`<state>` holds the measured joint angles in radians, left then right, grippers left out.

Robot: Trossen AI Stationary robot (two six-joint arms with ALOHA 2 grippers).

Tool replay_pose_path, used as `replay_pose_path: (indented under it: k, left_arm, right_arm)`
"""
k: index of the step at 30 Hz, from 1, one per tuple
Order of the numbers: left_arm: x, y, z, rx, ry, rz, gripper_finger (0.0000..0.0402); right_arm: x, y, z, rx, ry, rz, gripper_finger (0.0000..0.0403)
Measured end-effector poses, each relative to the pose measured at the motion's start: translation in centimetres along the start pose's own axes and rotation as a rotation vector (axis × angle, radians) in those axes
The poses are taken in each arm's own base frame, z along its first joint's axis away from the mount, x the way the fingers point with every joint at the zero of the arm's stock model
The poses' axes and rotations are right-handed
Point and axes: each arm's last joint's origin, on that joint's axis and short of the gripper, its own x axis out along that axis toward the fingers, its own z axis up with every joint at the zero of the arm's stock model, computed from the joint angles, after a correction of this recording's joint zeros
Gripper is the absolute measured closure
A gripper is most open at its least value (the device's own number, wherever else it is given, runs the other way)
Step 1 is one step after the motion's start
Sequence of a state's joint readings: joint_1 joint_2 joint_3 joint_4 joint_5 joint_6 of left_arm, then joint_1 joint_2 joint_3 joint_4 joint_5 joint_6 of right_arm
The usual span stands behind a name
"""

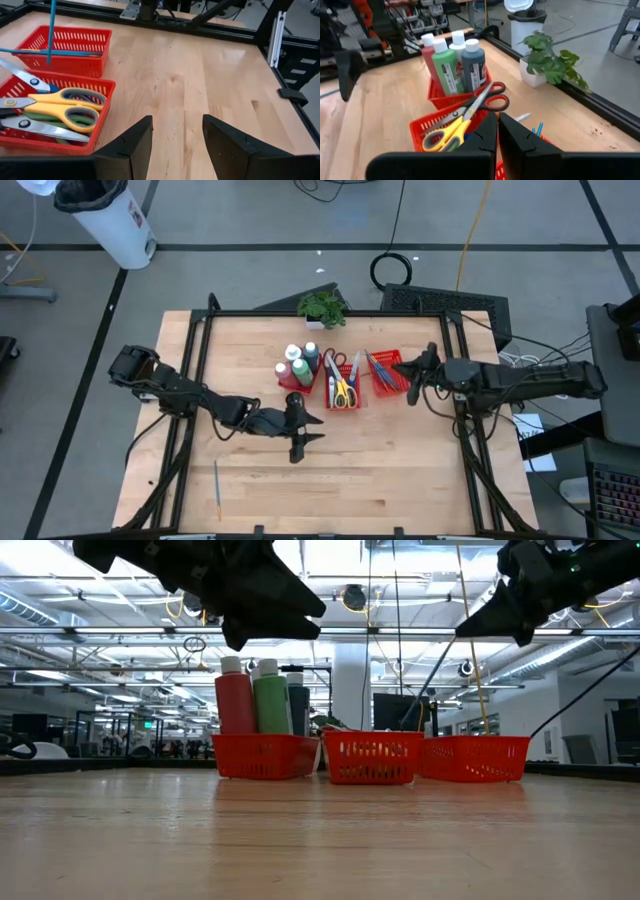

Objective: Pick & Place Paint Supplies
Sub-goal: Put the blue paint brush into the right red bin

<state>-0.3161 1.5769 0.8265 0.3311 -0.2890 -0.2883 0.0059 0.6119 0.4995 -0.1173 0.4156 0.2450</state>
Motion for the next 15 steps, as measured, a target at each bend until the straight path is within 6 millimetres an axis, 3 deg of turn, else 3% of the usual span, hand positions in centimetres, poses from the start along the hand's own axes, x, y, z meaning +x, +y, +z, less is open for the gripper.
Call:
replay_pose_path:
  k: [7, 15]
  left_arm:
    - [0.0, 0.0, 0.0, -0.001, 0.000, 0.000, 0.0224]
    - [0.0, 0.0, 0.0, -0.002, -0.002, 0.001, 0.0224]
  right_arm:
    - [-0.9, -0.3, 0.5, 0.008, 0.024, -0.009, 0.0403]
    - [-1.7, -0.7, 2.5, 0.047, 0.236, -0.072, 0.0403]
